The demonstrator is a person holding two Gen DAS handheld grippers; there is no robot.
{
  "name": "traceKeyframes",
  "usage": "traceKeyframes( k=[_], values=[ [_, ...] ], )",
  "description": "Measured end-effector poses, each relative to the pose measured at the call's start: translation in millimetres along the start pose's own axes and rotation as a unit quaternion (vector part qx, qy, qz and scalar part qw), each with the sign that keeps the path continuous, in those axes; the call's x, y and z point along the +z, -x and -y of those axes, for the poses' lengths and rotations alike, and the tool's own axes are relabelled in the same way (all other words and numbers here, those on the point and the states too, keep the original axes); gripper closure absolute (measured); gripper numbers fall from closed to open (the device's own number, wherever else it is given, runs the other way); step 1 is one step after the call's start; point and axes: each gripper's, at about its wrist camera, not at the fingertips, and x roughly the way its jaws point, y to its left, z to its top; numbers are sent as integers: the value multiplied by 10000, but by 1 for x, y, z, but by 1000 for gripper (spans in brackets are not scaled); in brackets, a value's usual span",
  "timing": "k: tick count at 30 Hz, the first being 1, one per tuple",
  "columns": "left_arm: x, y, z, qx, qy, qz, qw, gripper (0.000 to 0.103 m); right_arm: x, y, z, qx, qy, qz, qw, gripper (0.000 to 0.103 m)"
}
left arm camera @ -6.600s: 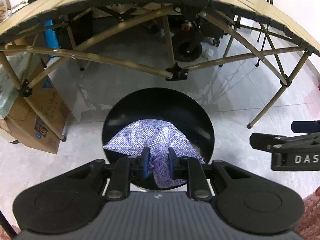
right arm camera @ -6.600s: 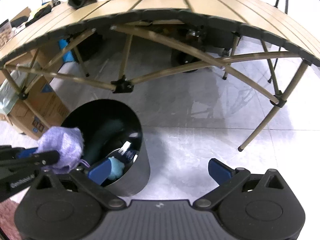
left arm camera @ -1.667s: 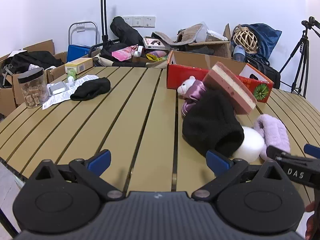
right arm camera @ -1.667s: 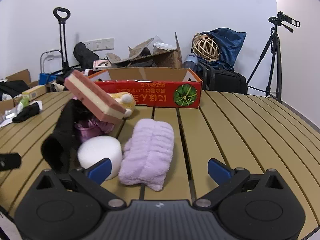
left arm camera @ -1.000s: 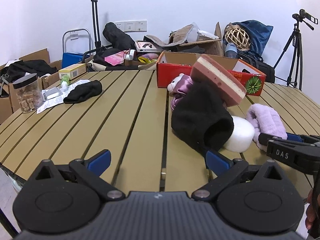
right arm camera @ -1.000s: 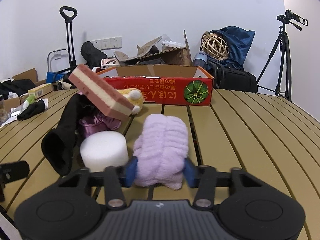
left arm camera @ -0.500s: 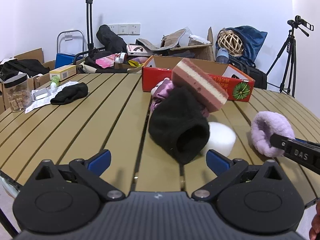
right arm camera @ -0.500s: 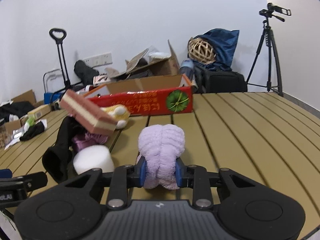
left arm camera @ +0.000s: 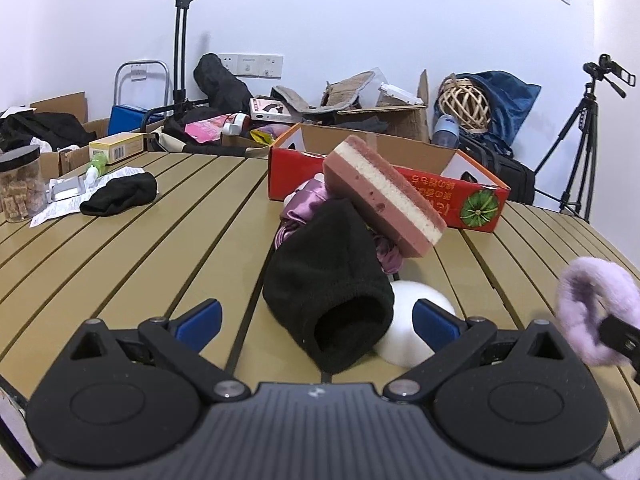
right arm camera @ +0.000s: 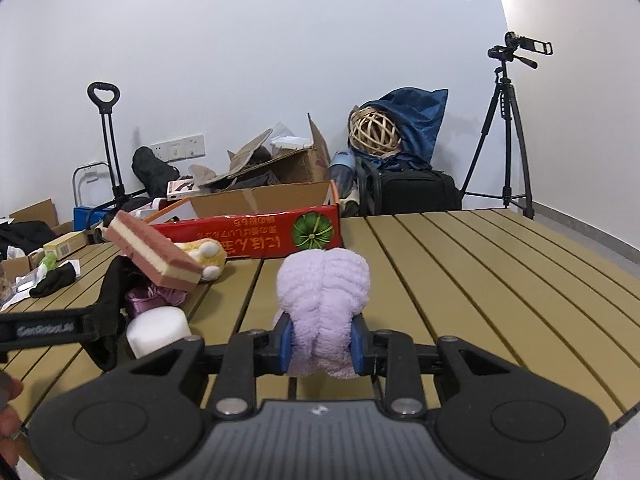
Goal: Collect trash
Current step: 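Grasp the black knit hat with the left tool while the right tool holds the towel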
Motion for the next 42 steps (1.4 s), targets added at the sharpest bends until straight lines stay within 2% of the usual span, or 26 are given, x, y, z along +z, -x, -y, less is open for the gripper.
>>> traceKeyframes(
  k=[9, 11, 13, 15, 17, 19, 22, 29, 32, 37, 42],
  values=[
    [5, -24, 1, 116, 187, -160, 9996, 0, -3, 3, 5, -112, 25, 23, 9999, 76],
    [6, -27, -1, 169, 195, -190, 9995, 5, -4, 2, 5, -126, 27, 9, 9999, 76],
    [6, -30, -3, 187, 190, -228, 9994, 15, -5, 1, 5, -130, 27, 1, 9999, 76],
    [6, -30, -7, 166, 248, -234, 9993, 17, -5, 0, 5, -127, 32, -7, 9999, 76],
    [6, -29, -8, 148, 230, -223, 9994, 23, -5, 0, 4, -116, 38, -10, 9999, 76],
    [6, -28, -7, 133, 193, -208, 9995, 35, -5, 0, 3, -106, 47, -5, 9999, 76],
    [7, -28, -10, 46, 261, -248, 9993, 46, -6, 0, 2, -97, 66, -2, 9999, 76],
    [10, -30, -24, 3, 489, -310, 9983, 52, -5, 0, 3, -102, 67, -1, 9999, 76],
    [10, -29, -26, 3, 505, -283, 9983, 60, -5, 0, 3, -102, 75, 2, 9999, 76],
    [12, -23, -28, -7, 435, -191, 9989, 82, -6, 2, 3, -97, 120, 5, 9999, 76],
    [14, -13, -33, -62, 477, -50, 9988, 89, -6, 5, 3, -91, 152, 31, 9998, 76]
  ],
)
